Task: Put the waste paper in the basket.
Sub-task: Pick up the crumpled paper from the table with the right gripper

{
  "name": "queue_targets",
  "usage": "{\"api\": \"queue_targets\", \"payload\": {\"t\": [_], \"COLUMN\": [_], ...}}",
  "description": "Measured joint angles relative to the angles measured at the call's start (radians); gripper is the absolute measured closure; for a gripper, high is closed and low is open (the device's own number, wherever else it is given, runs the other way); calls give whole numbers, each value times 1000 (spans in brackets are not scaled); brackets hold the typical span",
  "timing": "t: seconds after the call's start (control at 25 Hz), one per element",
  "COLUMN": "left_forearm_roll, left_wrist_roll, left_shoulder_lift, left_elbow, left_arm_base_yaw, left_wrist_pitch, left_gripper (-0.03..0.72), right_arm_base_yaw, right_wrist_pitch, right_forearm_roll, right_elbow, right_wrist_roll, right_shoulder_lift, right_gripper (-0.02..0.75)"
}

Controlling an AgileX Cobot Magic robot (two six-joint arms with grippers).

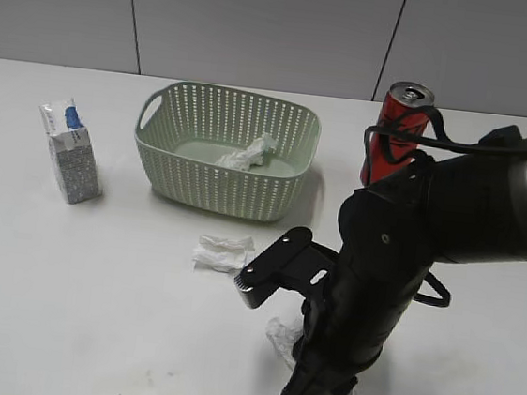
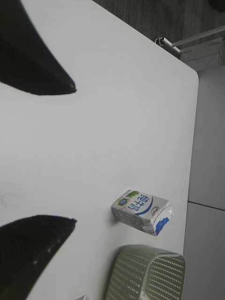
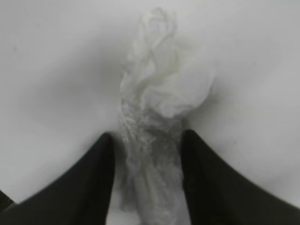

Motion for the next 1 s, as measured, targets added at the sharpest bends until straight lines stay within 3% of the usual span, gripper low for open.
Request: {"api": "queue_targets", "payload": {"t": [0.12, 0.24, 0.44, 0.72, 0.84, 1.0], "left_forearm_roll": [0, 0, 0, 0, 0, 0], "left_wrist_roll": [-2, 0, 0, -2, 0, 0], "left_shoulder_lift": [0, 0, 0, 0, 0, 0], "left_elbow": [0, 0, 0, 0, 0, 0], "left_arm_base_yaw": [0, 0, 0, 0, 0, 0], "left_wrist_pitch": [0, 0, 0, 0, 0, 0], "left_gripper": [97, 97, 97, 97, 97, 97], "right_arm_base_yaw": [0, 0, 0, 0, -5, -36], "right_wrist_pitch": [31, 52, 155, 186, 77, -185], "right_forearm_roll": [0, 2, 2, -72, -151, -221], "right_elbow": [0, -3, -68, -325, -439, -489], "right_wrist_roll": [0, 1, 1, 1, 40, 143], "right_shoulder_lift": [1, 2, -6, -93, -99, -95], "right_gripper": [641, 733, 744, 744, 744, 744]}}
